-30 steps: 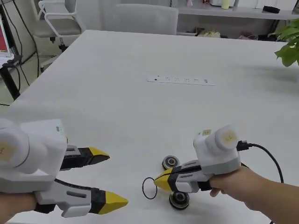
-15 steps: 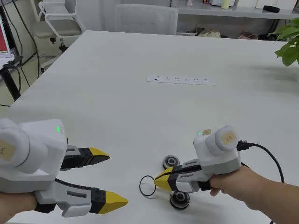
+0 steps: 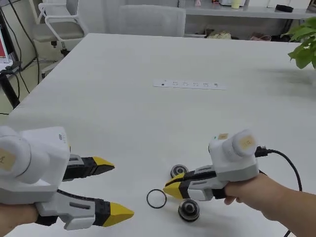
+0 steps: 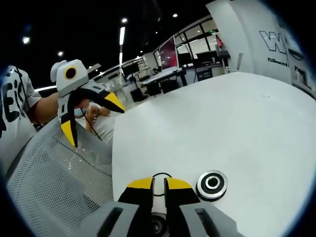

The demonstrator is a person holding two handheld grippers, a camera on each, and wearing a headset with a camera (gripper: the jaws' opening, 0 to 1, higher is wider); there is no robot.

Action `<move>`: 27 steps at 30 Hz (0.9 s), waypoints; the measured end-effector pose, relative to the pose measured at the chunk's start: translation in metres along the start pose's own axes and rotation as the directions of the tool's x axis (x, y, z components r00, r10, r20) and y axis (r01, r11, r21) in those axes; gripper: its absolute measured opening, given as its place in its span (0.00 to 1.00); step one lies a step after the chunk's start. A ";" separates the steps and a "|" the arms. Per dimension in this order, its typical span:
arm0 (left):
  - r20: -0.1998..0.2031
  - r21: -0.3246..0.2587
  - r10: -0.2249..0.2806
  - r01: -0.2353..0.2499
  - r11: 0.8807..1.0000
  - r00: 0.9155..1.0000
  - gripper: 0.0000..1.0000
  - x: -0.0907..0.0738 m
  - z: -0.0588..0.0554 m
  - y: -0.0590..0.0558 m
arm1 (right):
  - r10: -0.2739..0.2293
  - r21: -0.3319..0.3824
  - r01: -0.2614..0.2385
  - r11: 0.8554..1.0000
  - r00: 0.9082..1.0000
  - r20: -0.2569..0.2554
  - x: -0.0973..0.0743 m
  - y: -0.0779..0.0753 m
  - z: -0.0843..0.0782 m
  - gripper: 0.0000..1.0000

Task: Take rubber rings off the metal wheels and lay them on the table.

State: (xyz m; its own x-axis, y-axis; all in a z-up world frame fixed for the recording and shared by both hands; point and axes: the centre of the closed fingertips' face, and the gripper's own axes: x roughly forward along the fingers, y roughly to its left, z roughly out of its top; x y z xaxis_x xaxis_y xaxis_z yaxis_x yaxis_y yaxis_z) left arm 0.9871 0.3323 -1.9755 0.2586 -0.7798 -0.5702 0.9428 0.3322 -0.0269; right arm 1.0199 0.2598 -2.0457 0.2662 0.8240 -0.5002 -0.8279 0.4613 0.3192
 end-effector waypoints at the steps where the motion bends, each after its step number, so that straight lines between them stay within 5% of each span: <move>1: 0.000 0.001 -0.001 0.001 1.000 1.000 0.57 0.000 0.000 0.000 | -0.002 0.000 0.002 1.000 1.000 0.003 -0.001 0.000 0.001 0.05; 27: -0.022 0.020 -0.007 0.007 1.000 1.000 0.57 0.006 0.003 0.003 | -0.009 0.022 0.006 1.000 0.991 0.137 -0.027 -0.001 0.029 0.09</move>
State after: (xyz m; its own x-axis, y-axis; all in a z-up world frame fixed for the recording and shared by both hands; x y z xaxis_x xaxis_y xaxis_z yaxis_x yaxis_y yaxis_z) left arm 0.9921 0.3269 -1.9765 0.2476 -0.7701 -0.5879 0.9487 0.3158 -0.0141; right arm 1.0276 0.2471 -2.0094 0.3390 0.8569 -0.3883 -0.8152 0.4736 0.3335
